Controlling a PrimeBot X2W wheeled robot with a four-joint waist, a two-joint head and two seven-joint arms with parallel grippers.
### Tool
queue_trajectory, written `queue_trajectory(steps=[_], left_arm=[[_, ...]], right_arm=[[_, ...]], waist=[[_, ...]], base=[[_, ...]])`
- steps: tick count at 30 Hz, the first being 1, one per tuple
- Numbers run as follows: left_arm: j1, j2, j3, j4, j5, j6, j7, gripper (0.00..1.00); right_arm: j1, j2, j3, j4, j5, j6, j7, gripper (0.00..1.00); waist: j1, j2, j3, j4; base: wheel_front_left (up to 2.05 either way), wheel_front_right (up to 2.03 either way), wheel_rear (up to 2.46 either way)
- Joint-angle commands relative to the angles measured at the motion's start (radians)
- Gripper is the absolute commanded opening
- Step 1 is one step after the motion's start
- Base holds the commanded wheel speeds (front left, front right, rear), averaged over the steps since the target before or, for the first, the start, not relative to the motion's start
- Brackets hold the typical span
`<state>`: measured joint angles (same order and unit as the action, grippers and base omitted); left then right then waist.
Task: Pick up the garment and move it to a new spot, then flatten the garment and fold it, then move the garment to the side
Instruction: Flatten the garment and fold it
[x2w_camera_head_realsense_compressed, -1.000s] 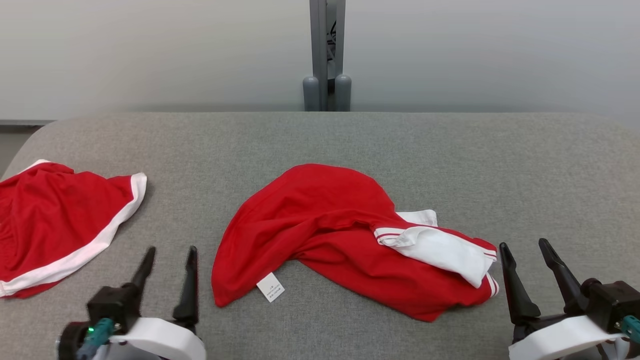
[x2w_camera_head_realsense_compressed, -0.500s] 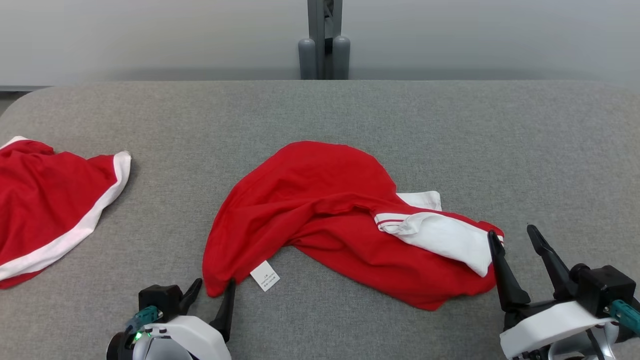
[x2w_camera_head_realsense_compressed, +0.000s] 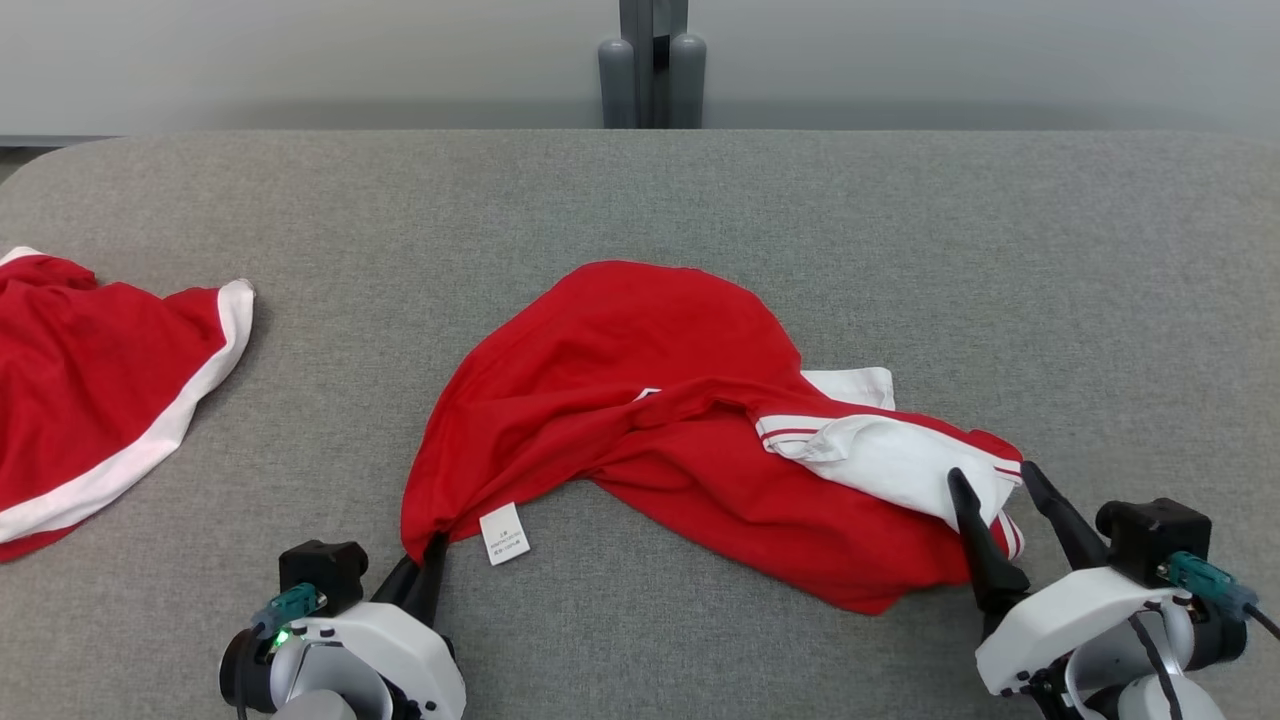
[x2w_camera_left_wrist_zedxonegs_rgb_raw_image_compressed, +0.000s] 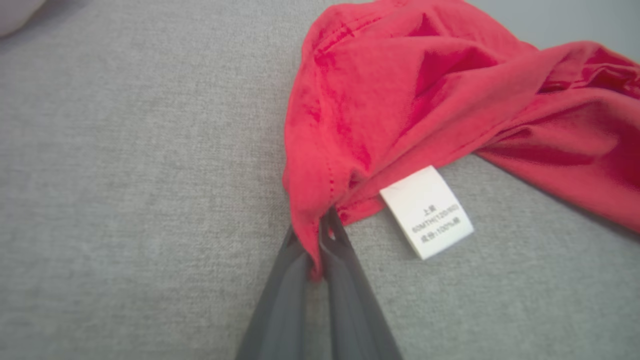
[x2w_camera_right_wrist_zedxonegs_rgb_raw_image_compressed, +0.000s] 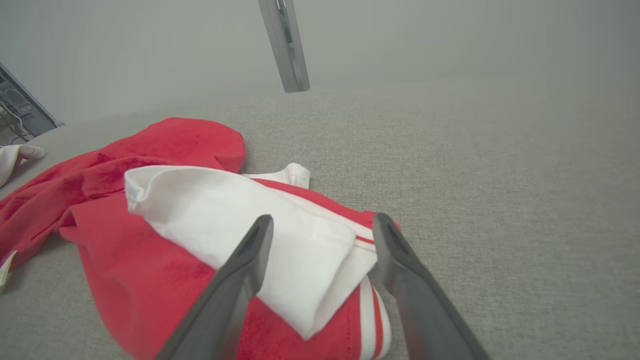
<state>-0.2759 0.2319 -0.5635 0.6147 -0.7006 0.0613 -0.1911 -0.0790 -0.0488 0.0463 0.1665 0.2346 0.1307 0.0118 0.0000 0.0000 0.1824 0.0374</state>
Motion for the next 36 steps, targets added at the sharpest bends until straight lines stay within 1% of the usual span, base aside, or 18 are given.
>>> queue_trajectory(steps=[1, 6, 9, 10, 11, 12, 13, 17, 20, 24, 27, 28, 32, 34, 36], left_arm=[[-0.019, 0.000, -0.002, 0.010, 0.005, -0.006, -0.001, 0.00], [-0.037, -0.009, -0.013, 0.028, 0.012, -0.015, -0.010, 0.00], [-0.043, -0.013, -0.015, 0.036, 0.014, -0.018, -0.016, 0.00], [-0.043, -0.014, -0.016, 0.038, 0.014, -0.018, -0.020, 0.00], [-0.044, -0.014, -0.015, 0.041, 0.012, -0.019, -0.021, 0.00], [-0.046, -0.013, -0.013, 0.041, 0.012, -0.019, -0.026, 0.00], [-0.048, -0.011, -0.011, 0.040, 0.014, -0.018, -0.030, 0.00], [-0.051, 0.001, 0.010, 0.014, 0.017, -0.001, -0.048, 0.00], [-0.045, 0.021, 0.039, -0.039, 0.023, 0.021, -0.059, 0.00], [-0.044, 0.065, 0.091, -0.175, 0.033, 0.055, -0.067, 0.00], [-0.050, 0.101, 0.126, -0.296, 0.041, 0.081, -0.068, 0.00], [-0.050, 0.101, 0.126, -0.296, 0.041, 0.081, -0.068, 0.00], [-0.069, 0.139, 0.170, -0.440, 0.035, 0.115, -0.055, 0.00], [-0.079, 0.142, 0.191, -0.504, 0.016, 0.127, -0.040, 0.00], [-0.092, 0.158, 0.212, -0.556, 0.012, 0.143, -0.029, 0.00]], right_arm=[[-0.020, -0.005, 0.009, 0.032, 0.014, 0.000, 0.004, 1.00], [-0.065, -0.006, 0.042, 0.129, 0.046, 0.000, 0.003, 1.00], [-0.078, -0.007, 0.055, 0.164, 0.069, 0.000, -0.003, 1.00], [-0.081, -0.008, 0.062, 0.170, 0.079, 0.000, -0.004, 0.49], [-0.082, -0.010, 0.068, 0.177, 0.084, 0.000, -0.007, 0.37], [-0.084, -0.015, 0.071, 0.174, 0.086, 0.000, -0.021, 0.07], [-0.082, -0.018, 0.072, 0.174, 0.091, 0.000, -0.026, 0.00], [-0.067, -0.036, 0.064, 0.136, 0.059, 0.000, -0.080, 0.00], [-0.063, -0.042, 0.045, 0.086, 0.029, 0.000, -0.120, 0.00], [-0.097, -0.056, 0.024, 0.003, -0.009, 0.000, -0.168, 0.00], [-0.133, -0.072, 0.006, -0.051, -0.024, 0.000, -0.184, 0.00], [-0.133, -0.072, 0.006, -0.051, -0.024, 0.000, -0.184, 0.00], [-0.201, -0.091, -0.015, -0.098, -0.034, 0.000, -0.184, 0.00], [-0.239, -0.100, -0.023, -0.118, -0.038, 0.000, -0.191, 0.00], [-0.274, -0.104, -0.026, -0.134, -0.041, 0.000, -0.194, 0.00]], waist=[[0.0000, 0.0000, 0.004, 0.004], [0.0000, 0.0000, 0.013, 0.014], [0.0000, 0.0000, 0.014, 0.018], [0.0000, 0.0000, 0.013, 0.019], [0.0000, 0.0000, 0.012, 0.019], [0.0000, 0.0000, 0.012, 0.019], [0.0000, 0.0000, 0.010, 0.020], [0.0000, 0.0000, 0.002, 0.017], [0.0000, 0.0000, -0.008, 0.011], [0.0000, 0.0000, -0.027, 0.003], [0.0000, 0.0000, -0.045, 0.000], [0.0000, 0.0000, -0.045, 0.000], [0.0000, 0.0000, -0.062, -0.002], [0.0000, 0.0000, -0.067, -0.004], [0.0000, 0.0000, -0.071, -0.005]], base=[[0.00, 0.00, 0.00], [0.00, 0.00, 0.00], [0.00, 0.00, 0.00], [0.00, 0.00, 0.00], [0.00, 0.00, 0.00], [0.00, 0.00, 0.00], [0.00, 0.00, 0.00], [0.00, 0.00, 0.00], [0.00, 0.00, 0.00], [0.00, 0.00, 0.00], [0.00, 0.00, 0.00], [0.00, 0.00, 0.00], [0.00, 0.00, 0.00], [0.00, 0.00, 0.00], [0.00, 0.00, 0.00]])
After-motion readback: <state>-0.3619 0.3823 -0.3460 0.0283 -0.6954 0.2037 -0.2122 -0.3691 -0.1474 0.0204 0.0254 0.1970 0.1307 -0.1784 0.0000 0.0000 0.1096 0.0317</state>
